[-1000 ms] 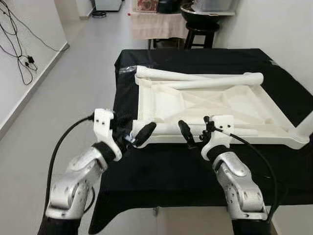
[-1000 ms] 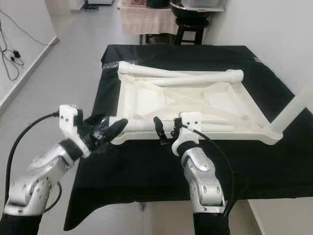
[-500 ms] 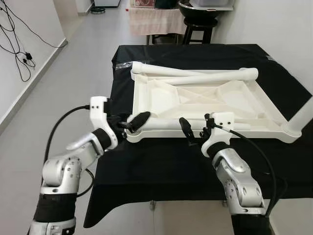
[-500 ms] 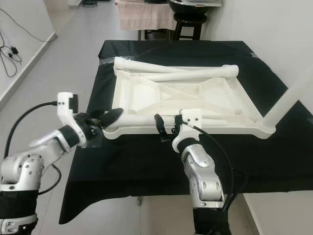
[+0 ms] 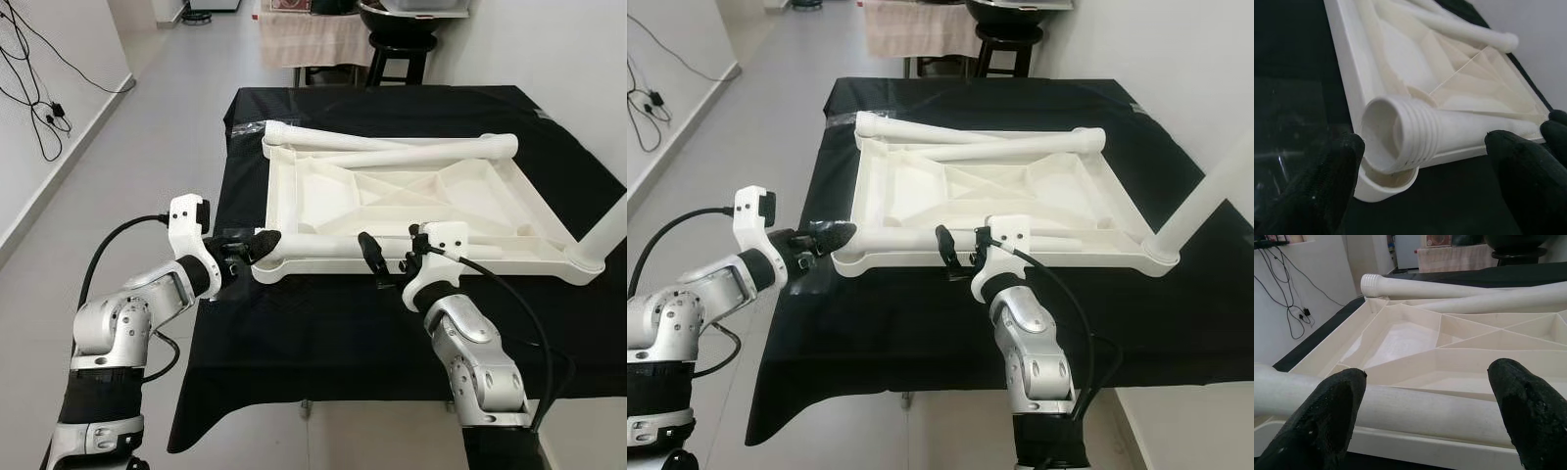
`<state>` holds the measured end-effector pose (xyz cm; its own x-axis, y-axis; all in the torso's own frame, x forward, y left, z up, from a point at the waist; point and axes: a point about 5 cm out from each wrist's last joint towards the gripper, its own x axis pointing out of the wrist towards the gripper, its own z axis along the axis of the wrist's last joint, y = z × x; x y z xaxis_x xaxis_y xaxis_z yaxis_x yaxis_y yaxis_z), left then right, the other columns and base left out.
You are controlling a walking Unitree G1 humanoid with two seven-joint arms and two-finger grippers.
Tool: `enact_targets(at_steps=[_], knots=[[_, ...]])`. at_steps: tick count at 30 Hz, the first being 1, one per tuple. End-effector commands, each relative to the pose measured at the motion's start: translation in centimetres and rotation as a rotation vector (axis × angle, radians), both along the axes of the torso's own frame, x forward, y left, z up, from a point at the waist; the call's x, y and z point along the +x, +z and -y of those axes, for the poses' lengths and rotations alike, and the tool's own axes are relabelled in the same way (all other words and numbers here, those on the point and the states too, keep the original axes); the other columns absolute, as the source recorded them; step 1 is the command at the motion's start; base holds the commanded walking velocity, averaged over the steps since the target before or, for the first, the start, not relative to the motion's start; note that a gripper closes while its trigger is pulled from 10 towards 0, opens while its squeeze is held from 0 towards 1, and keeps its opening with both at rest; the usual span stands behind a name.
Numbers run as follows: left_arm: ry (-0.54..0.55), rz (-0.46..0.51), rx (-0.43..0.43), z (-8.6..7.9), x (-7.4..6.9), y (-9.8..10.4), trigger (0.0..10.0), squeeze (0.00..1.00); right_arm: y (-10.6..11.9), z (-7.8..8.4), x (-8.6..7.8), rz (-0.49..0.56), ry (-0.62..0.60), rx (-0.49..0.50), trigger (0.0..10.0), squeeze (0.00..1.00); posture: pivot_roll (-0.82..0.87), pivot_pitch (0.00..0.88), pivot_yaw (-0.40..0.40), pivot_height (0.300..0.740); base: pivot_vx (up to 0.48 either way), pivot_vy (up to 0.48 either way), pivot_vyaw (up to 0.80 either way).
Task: Building children table
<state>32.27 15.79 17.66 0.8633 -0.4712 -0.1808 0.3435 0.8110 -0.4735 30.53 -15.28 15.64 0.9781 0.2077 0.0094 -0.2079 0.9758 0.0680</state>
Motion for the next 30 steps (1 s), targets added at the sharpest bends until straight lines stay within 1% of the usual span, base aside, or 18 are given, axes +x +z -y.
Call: enact_targets(at_steps=[1, 8, 15, 18, 19, 22, 23, 27, 28, 30], knots=[[-0.017, -0.031, -0.026, 0.1, 0.1, -0.4, 10.0, 0.00, -0.3, 0.1, 0.1, -0.011, -0.002, 0.012, 10.0, 0.00, 0.01, 0.063, -0.033, 0.740, 0.000, 0.000, 0.00], [-0.036, -0.029, -0.066, -0.2, 1.3, 0.3, 10.0, 0.00, -0.4, 0.1, 0.1, -0.018, -0.003, 0.013, 10.0, 0.00, 0.00, 0.070, -0.031, 0.740, 0.000, 0.000, 0.00], [-0.062, -0.030, -0.094, -0.2, 1.7, 0.8, 10.0, 0.00, -0.3, 0.2, 0.0, -0.018, -0.005, 0.011, 10.0, 0.00, 0.00, 0.072, -0.031, 0.740, 0.000, 0.000, 0.00], [-0.121, -0.087, -0.127, 0.3, 1.9, 0.3, 10.0, 0.00, -0.3, 0.2, 0.0, -0.018, -0.004, 0.006, 10.0, 0.00, -0.01, 0.076, -0.031, 0.740, 0.000, 0.000, 0.00], [-0.121, -0.087, -0.127, 0.3, 1.9, 0.3, 10.0, 0.00, -0.3, 0.2, 0.0, -0.018, -0.004, 0.006, 10.0, 0.00, -0.01, 0.076, -0.031, 0.740, 0.000, 0.000, 0.00], [-0.130, -0.149, -0.148, 0.3, 2.2, -0.3, 10.0, 0.00, -0.2, 0.2, 0.0, -0.017, -0.004, 0.004, 10.0, 0.00, -0.02, 0.079, -0.029, 0.740, 0.000, 0.000, 0.00], [-0.135, -0.177, -0.184, 0.3, 2.4, -0.4, 10.0, 0.00, -0.2, 0.2, -0.1, -0.017, -0.007, 0.003, 10.0, 0.00, -0.02, 0.079, -0.028, 0.740, 0.000, 0.000, 0.00], [-0.132, -0.207, -0.205, 0.2, 2.9, -0.5, 10.0, 0.00, -0.2, 0.3, -0.1, -0.018, -0.011, 0.004, 10.0, 0.00, -0.02, 0.079, -0.028, 0.740, 0.000, 0.000, 0.00], [-0.127, -0.217, -0.238, 0.2, 3.2, -0.3, 10.0, 0.00, -0.2, 0.3, -0.1, -0.018, -0.013, 0.003, 10.0, 0.00, -0.03, 0.083, -0.025, 0.740, 0.000, 0.000, 0.00], [-0.126, -0.217, -0.247, 0.2, 3.3, -0.2, 10.0, 0.00, -0.2, 0.3, -0.1, -0.018, -0.014, 0.003, 10.0, 0.00, -0.03, 0.083, -0.025, 0.740, 0.000, 0.000, 0.00]])
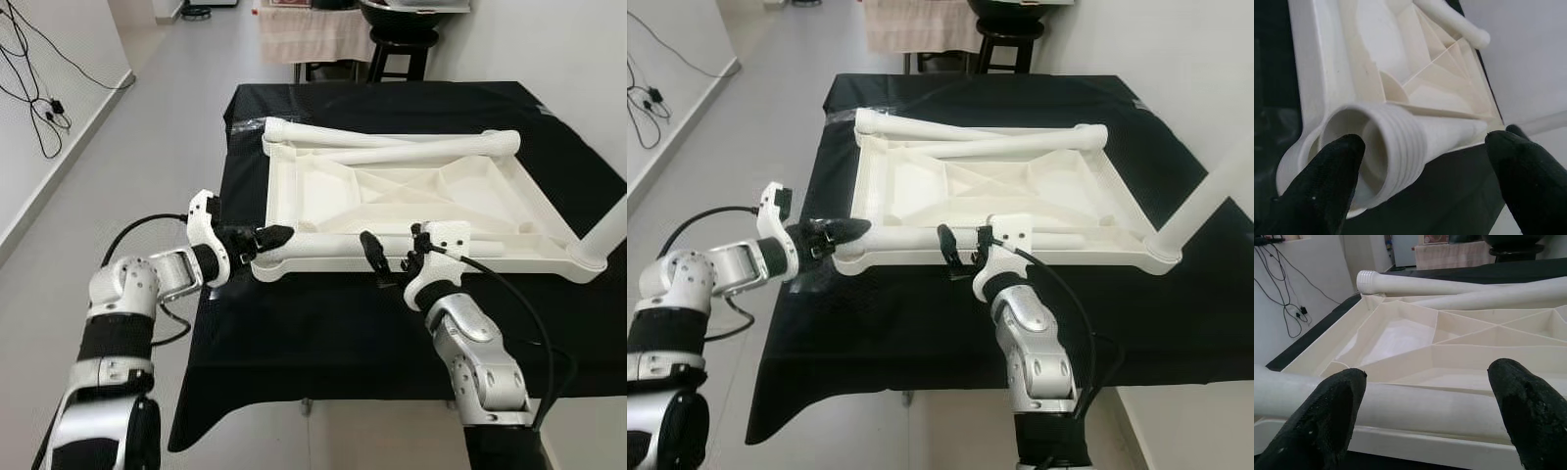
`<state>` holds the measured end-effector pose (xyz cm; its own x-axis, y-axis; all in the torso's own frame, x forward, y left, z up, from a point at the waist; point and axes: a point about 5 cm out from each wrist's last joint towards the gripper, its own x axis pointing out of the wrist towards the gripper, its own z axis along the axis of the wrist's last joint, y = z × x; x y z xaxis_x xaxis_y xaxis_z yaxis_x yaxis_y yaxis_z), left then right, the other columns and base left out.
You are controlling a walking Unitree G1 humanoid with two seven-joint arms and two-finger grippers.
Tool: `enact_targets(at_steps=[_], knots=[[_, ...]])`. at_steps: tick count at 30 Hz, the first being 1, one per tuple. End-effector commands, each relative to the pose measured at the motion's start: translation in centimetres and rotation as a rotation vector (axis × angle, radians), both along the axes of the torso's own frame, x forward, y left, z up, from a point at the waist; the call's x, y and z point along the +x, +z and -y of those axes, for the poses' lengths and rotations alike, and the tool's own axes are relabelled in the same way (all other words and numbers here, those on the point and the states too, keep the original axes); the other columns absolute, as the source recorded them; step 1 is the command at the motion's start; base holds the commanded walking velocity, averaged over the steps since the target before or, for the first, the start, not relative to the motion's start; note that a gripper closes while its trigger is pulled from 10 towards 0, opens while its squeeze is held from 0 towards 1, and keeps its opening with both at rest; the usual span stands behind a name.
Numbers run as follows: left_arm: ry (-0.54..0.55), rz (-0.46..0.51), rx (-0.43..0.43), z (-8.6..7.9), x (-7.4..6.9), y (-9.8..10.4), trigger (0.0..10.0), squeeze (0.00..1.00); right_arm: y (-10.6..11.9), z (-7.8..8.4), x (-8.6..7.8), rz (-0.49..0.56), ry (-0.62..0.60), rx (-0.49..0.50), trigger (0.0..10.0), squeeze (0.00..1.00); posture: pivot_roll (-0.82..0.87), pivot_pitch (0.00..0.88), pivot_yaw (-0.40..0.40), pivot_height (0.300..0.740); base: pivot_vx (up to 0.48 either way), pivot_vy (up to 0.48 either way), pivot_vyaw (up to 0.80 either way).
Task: Building children table
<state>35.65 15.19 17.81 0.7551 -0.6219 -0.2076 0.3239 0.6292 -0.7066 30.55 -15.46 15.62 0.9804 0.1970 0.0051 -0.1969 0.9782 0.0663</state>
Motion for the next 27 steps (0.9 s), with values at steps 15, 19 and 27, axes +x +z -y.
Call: enact_targets(at_steps=[15, 19, 27], knots=[[-0.208, -0.046, -0.073, 2.0, -0.5, 0.2, 10.0, 0.00, -0.1, 0.3, -0.3, -0.015, -0.003, -0.011, 10.0, 0.00, -0.05, 0.083, -0.025, 0.740, 0.000, 0.000, 0.00], [-0.241, -0.061, -0.062, 2.3, -0.6, -0.1, 10.0, 0.00, -0.2, 0.2, -0.2, -0.015, -0.003, -0.016, 10.0, 0.00, -0.06, 0.081, -0.026, 0.740, 0.000, 0.000, 0.00], [-0.260, -0.082, -0.061, 2.4, -0.4, -0.4, 0.0, 0.00, -0.2, 0.2, -0.3, -0.017, -0.002, -0.022, 10.0, 0.00, -0.07, 0.079, -0.019, 0.740, 0.000, 0.000, 0.00]])
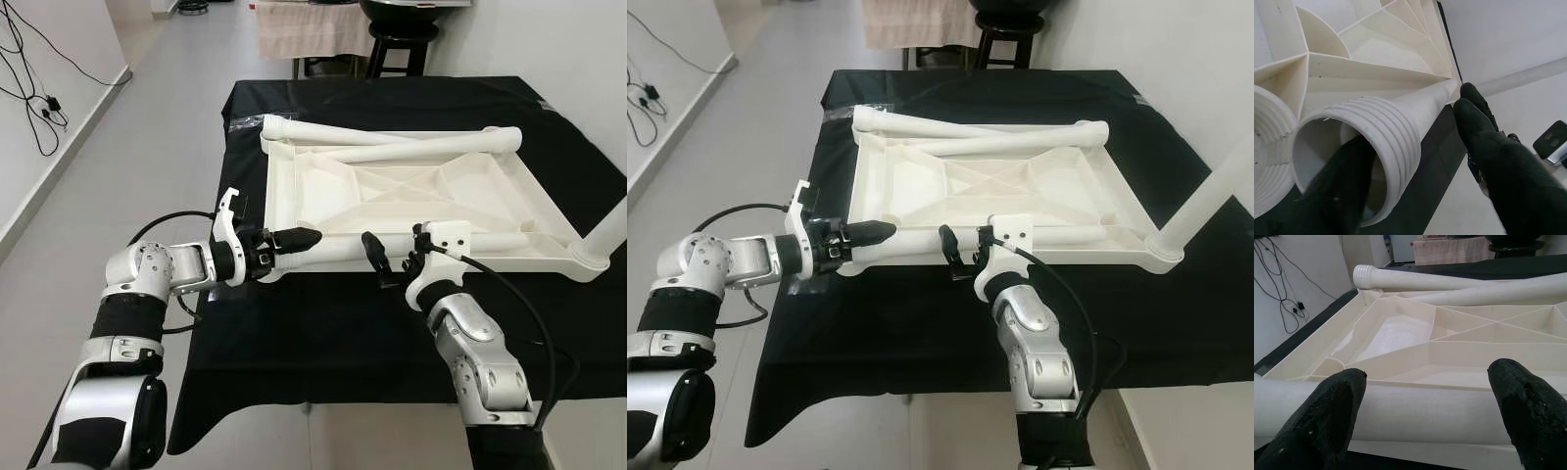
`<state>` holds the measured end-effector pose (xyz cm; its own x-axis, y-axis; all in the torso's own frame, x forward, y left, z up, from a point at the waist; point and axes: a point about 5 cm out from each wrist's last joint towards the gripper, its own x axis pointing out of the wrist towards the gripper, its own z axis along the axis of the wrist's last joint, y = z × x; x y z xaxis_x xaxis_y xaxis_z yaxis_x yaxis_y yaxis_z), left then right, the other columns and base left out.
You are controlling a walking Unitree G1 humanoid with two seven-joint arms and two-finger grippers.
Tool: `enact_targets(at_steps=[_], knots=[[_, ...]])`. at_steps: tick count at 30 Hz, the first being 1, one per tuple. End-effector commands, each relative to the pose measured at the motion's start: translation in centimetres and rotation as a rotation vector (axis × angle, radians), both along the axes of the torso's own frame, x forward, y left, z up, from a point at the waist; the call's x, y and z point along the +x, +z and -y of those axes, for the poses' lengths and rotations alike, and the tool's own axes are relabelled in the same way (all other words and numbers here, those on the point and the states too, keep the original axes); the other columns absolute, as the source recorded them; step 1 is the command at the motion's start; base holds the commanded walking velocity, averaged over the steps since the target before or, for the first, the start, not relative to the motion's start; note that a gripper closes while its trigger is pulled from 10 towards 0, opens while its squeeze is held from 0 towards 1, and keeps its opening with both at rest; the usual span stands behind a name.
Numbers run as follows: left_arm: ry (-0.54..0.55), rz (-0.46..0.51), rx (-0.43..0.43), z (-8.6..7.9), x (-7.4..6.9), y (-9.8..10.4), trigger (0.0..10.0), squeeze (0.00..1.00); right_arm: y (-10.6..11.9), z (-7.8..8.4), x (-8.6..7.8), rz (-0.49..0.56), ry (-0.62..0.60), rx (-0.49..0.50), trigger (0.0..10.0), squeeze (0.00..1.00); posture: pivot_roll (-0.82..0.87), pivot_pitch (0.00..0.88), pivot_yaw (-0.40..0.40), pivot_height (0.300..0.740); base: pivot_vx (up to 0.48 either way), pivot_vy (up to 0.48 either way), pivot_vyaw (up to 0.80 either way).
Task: Building children table
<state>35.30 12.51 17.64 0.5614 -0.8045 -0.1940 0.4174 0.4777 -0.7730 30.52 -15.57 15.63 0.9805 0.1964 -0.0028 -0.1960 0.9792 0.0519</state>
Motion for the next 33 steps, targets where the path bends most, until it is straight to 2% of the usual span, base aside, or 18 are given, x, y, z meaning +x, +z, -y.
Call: enact_targets(at_steps=[1, 8, 22, 29, 33], knots=[[-0.017, -0.028, 0.022, -0.2, -0.1, -0.4, 0.0, 0.00, -0.2, 0.1, -0.3, -0.013, -0.002, -0.006, 10.0, 0.00, -0.07, 0.077, -0.016, 0.740, 0.000, 0.000, 0.00], [-0.055, -0.072, 0.022, 0.6, -0.9, -1.5, 0.0, 0.00, -0.3, 0.0, -0.4, -0.012, -0.008, -0.006, 10.0, 0.00, -0.08, 0.075, -0.012, 0.740, 0.000, 0.000, 0.00], [-0.061, -0.079, 0.024, 0.8, -1.0, -2.1, 0.0, 0.00, -0.1, -0.1, -0.3, -0.007, -0.011, -0.002, 10.0, 0.00, -0.07, 0.080, -0.006, 0.740, 0.000, 0.000, 0.00], [-0.048, -0.047, 0.029, 0.6, -1.1, -1.7, 0.0, 0.00, 0.3, -0.3, 0.0, 0.007, -0.006, 0.003, 10.0, 0.00, -0.07, 0.083, -0.009, 0.740, 0.000, 0.000, 0.00], [-0.022, 0.034, 0.009, -0.1, -0.8, -0.1, 0.0, 0.00, 1.1, -0.6, 0.4, 0.045, -0.003, 0.011, 10.0, 0.00, -0.08, 0.085, -0.007, 0.740, 0.000, 0.000, 0.00]])
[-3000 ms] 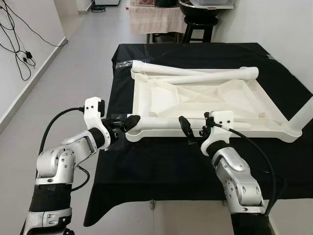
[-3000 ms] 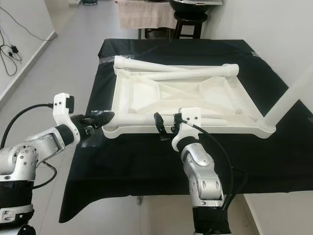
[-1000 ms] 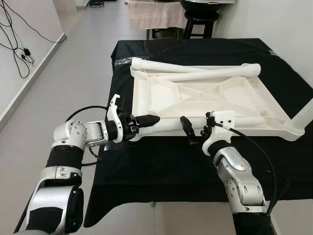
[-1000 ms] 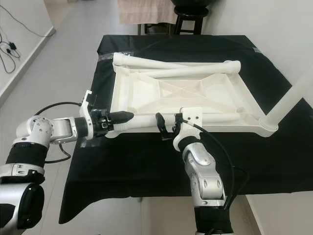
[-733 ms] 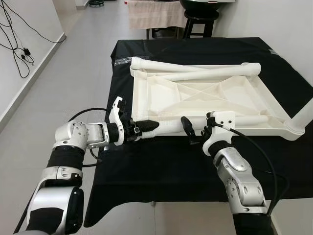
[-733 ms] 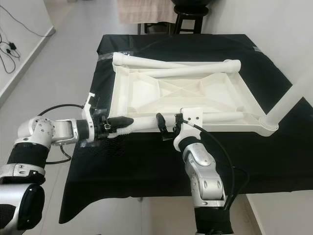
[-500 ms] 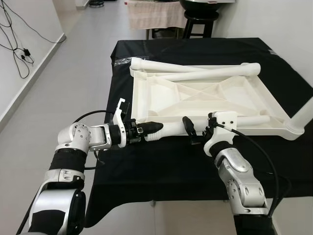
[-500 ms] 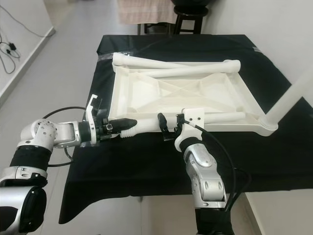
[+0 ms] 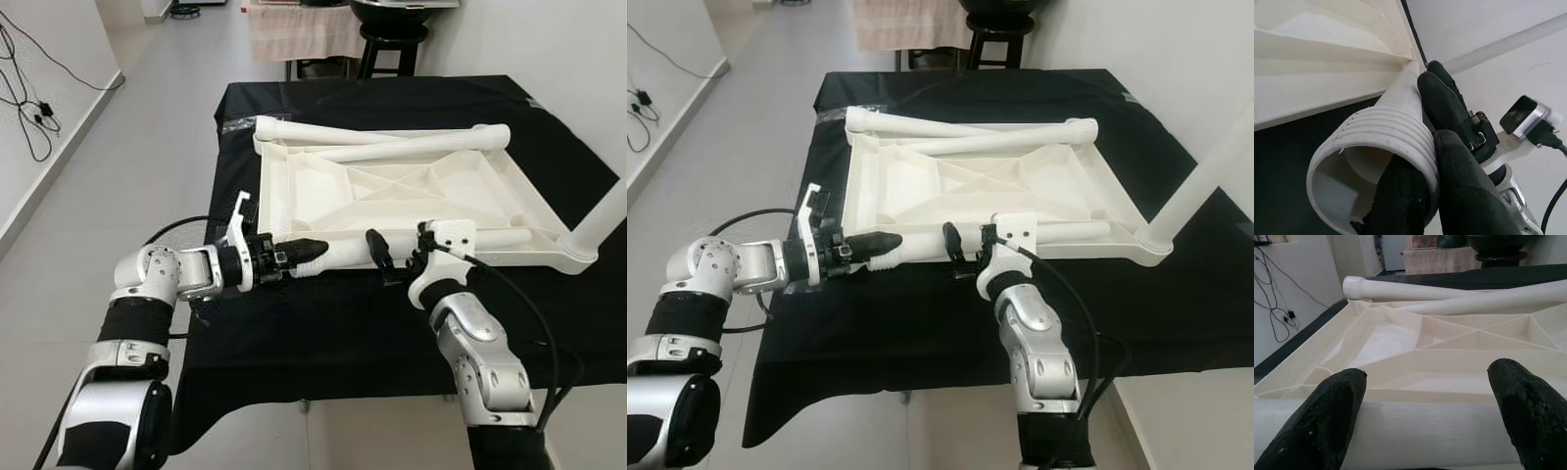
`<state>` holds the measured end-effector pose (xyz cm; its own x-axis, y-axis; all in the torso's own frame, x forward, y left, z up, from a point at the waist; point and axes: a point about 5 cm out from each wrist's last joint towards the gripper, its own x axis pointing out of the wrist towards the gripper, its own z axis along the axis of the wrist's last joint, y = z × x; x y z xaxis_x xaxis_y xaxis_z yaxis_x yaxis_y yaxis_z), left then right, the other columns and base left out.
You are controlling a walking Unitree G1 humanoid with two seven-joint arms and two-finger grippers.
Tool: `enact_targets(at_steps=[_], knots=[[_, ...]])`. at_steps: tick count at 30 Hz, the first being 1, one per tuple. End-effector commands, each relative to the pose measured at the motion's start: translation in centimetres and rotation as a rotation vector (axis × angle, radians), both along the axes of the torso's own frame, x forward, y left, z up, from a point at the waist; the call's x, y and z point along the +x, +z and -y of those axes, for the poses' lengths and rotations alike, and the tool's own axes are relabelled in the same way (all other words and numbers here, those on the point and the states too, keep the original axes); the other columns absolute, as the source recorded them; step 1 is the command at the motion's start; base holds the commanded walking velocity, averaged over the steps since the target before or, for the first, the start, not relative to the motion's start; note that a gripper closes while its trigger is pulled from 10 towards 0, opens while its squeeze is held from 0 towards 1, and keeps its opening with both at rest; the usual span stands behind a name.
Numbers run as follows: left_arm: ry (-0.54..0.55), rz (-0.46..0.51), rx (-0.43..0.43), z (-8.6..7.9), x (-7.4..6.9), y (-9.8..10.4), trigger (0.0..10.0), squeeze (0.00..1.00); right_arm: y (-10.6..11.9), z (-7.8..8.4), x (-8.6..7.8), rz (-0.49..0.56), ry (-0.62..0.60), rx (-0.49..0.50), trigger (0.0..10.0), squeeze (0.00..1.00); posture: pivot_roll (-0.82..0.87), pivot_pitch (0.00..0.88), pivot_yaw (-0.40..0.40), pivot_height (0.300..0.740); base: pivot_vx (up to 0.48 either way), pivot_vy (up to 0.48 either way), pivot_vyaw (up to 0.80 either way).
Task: Building children table
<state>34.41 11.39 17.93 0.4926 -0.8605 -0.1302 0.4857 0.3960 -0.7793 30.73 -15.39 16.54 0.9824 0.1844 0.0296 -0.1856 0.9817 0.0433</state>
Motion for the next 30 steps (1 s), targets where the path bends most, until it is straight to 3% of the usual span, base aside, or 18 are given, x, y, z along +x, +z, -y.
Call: enact_targets(at_steps=[1, 9, 10, 13, 17, 25, 29, 30], knots=[[0.069, -0.002, 0.061, -1.2, 0.1, -0.4, 0.0, 0.00, 0.2, -0.4, 0.2, 0.011, 0.009, 0.013, 10.0, 0.00, -0.08, 0.085, -0.007, 0.740, 0.000, 0.000, 0.00], [0.036, 0.103, 0.012, -1.0, -0.2, 2.1, 0.0, 0.00, 1.9, -0.1, 0.4, 0.098, -0.013, 0.054, 10.0, 0.00, -0.07, 0.085, -0.010, 0.740, 0.000, 0.000, 0.00], [0.005, 0.174, -0.016, -0.8, -0.6, 3.3, 0.0, 0.00, 2.6, 0.2, 0.5, 0.139, -0.037, 0.080, 10.0, 0.00, -0.07, 0.083, -0.008, 0.740, 0.000, 0.000, 0.00], [-0.006, 0.202, -0.024, -0.7, -0.8, 3.6, 0.0, 0.00, 2.8, 0.3, 0.5, 0.149, -0.042, 0.092, 10.0, 0.00, -0.07, 0.083, -0.008, 0.740, 0.000, 0.000, 0.00], [-0.027, 0.297, -0.081, -0.5, -1.4, 4.8, 0.0, 0.00, 3.4, 0.4, 0.5, 0.167, -0.042, 0.190, 10.0, 0.00, -0.07, 0.083, -0.007, 0.740, 0.000, 0.000, 0.00], [0.025, 0.365, -0.166, -0.9, -1.3, 6.2, 0.0, 0.00, 3.5, 0.2, 0.4, 0.161, -0.011, 0.315, 10.0, 0.00, -0.07, 0.085, -0.006, 0.740, 0.000, 0.000, 0.00], [0.038, 0.418, -0.245, -1.3, -1.6, 7.3, 0.0, 0.00, 3.7, -0.3, 0.3, 0.162, 0.045, 0.390, 10.0, 0.00, -0.07, 0.085, -0.008, 0.740, 0.000, 0.000, 0.00], [0.034, 0.450, -0.299, -1.6, -2.0, 8.0, 0.0, 0.00, 3.8, -0.8, 0.3, 0.164, 0.093, 0.438, 10.0, 0.00, -0.06, 0.084, -0.006, 0.740, 0.000, 0.000, 0.00]])
